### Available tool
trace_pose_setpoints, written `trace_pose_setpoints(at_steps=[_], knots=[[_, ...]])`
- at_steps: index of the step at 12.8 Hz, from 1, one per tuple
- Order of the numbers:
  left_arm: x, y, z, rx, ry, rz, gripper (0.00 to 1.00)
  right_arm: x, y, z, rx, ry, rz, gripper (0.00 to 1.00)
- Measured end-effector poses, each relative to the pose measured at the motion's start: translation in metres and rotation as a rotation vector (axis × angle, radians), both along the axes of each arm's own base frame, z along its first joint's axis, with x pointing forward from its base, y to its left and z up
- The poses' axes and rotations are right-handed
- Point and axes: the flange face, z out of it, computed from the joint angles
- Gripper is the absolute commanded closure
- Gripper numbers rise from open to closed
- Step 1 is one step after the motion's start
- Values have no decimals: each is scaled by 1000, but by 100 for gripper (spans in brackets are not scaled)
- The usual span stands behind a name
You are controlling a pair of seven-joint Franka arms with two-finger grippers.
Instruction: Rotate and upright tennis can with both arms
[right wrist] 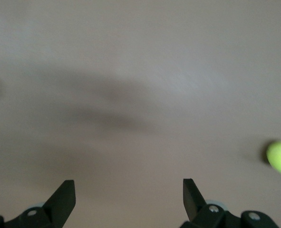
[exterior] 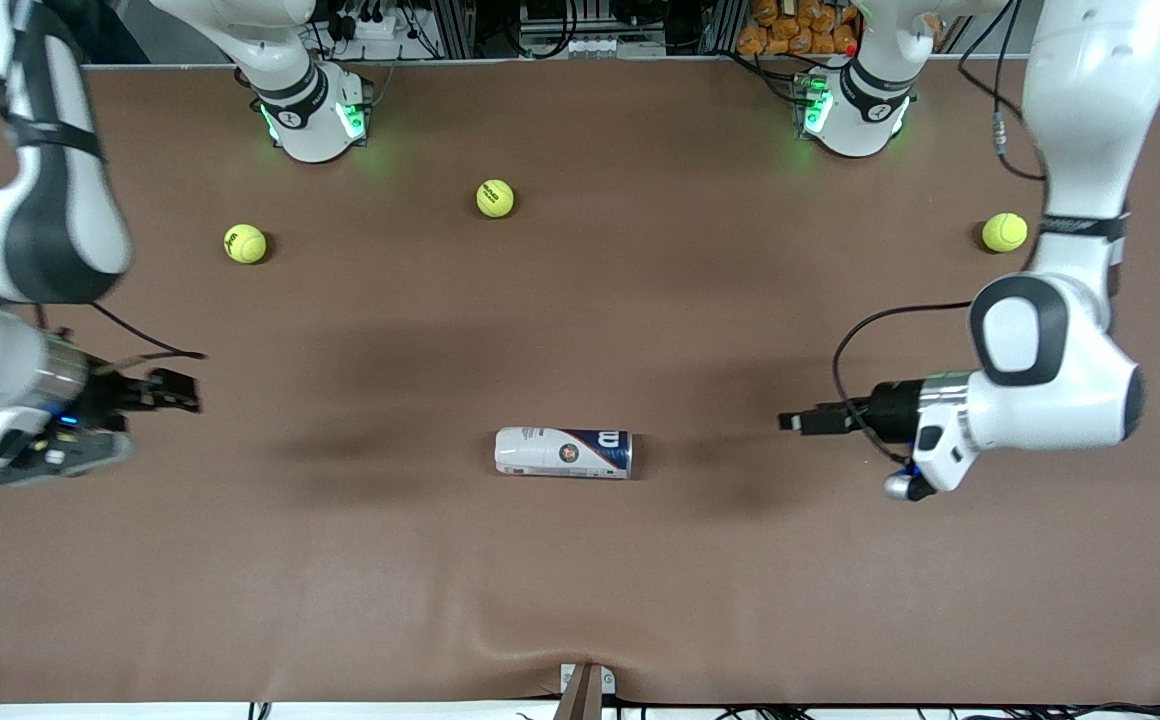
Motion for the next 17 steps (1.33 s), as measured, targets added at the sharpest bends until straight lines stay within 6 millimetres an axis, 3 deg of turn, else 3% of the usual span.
trace_pose_setpoints(at_steps=[2, 4, 6, 8, 13, 17], knots=[[2, -24, -36, -85, 42, 76, 0, -24, -15, 35, -8, 20, -67, 0], [-1, -58, -63, -161, 68, 143, 0, -54, 5, 65, -10, 14, -140, 0], [-8, -86, -90, -244, 63, 182, 1, -76, 33, 76, 3, 12, -165, 0], [-14, -97, -119, -317, 39, 194, 7, -79, 35, 75, 4, 9, -169, 0], [-29, -118, -173, -399, -11, 221, 21, -80, -2, 85, 6, -15, -180, 0], [-26, -136, -184, -424, -30, 241, 28, -92, -34, 110, 4, -19, -219, 0]])
